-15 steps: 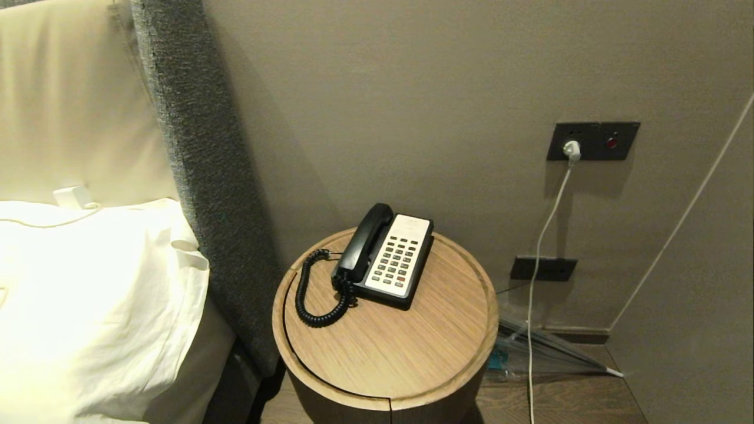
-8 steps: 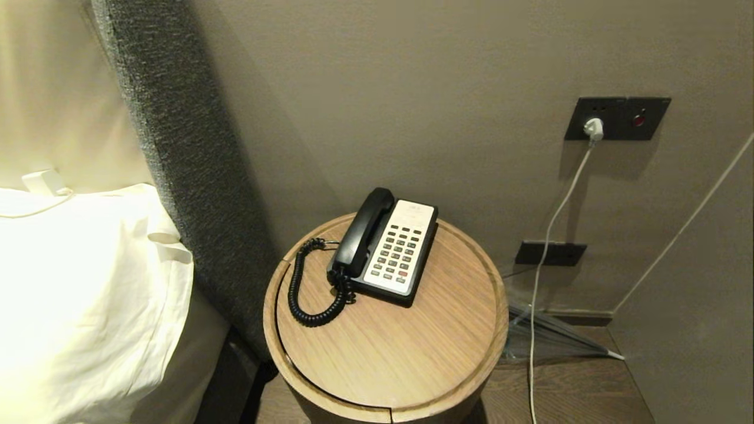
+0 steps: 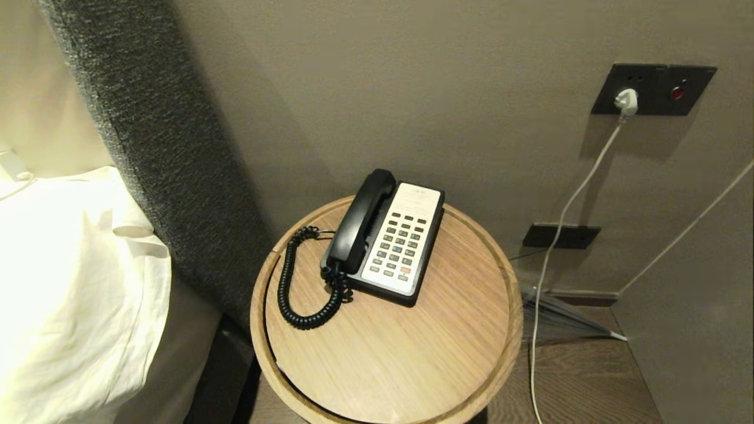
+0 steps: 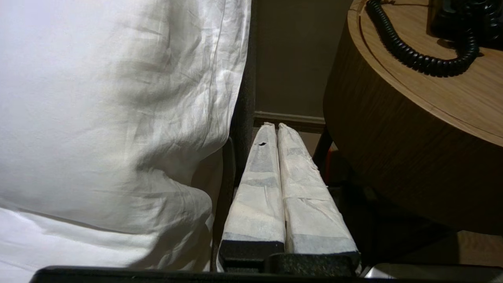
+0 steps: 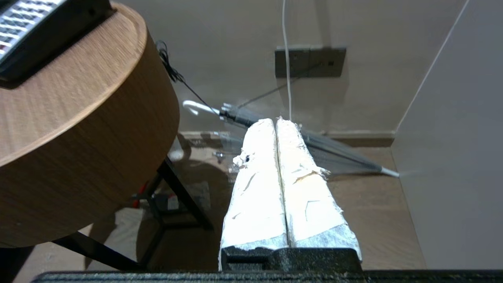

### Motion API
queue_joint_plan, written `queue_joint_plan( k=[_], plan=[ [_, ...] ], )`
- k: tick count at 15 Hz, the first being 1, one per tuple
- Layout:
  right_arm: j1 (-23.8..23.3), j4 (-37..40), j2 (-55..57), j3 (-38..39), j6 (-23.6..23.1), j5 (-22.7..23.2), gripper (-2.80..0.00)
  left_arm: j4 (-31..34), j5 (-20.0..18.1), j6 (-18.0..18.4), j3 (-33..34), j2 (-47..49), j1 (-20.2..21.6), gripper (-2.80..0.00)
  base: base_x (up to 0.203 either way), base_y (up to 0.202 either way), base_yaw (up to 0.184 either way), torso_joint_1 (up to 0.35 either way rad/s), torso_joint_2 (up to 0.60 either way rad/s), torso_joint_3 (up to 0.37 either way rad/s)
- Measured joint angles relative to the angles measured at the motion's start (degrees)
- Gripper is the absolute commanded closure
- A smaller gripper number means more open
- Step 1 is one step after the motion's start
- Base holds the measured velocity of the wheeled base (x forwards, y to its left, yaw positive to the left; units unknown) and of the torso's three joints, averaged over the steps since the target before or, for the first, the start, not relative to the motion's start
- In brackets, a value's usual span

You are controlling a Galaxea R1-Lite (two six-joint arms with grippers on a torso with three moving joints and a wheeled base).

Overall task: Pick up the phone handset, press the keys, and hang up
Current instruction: Pick up the desk phone handset

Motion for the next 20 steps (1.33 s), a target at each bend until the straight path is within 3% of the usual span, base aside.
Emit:
queue_joint_plan(
  k=[12, 20],
  plan=[
    [0.00, -0.02, 0.00, 0.00, -0.01, 0.02, 0.00, -0.09, 0.04, -0.07, 0.00, 0.00, -0.02, 0.00, 0.000, 0.000, 0.000, 0.002, 0.00, -0.195],
    [0.00, -0.02, 0.00, 0.00, -0.02, 0.00, 0.00, 0.01, 0.05, 0.27, 0.00, 0.00, 0.02, 0.00, 0.000, 0.000, 0.000, 0.001, 0.00, -0.023]
  ],
)
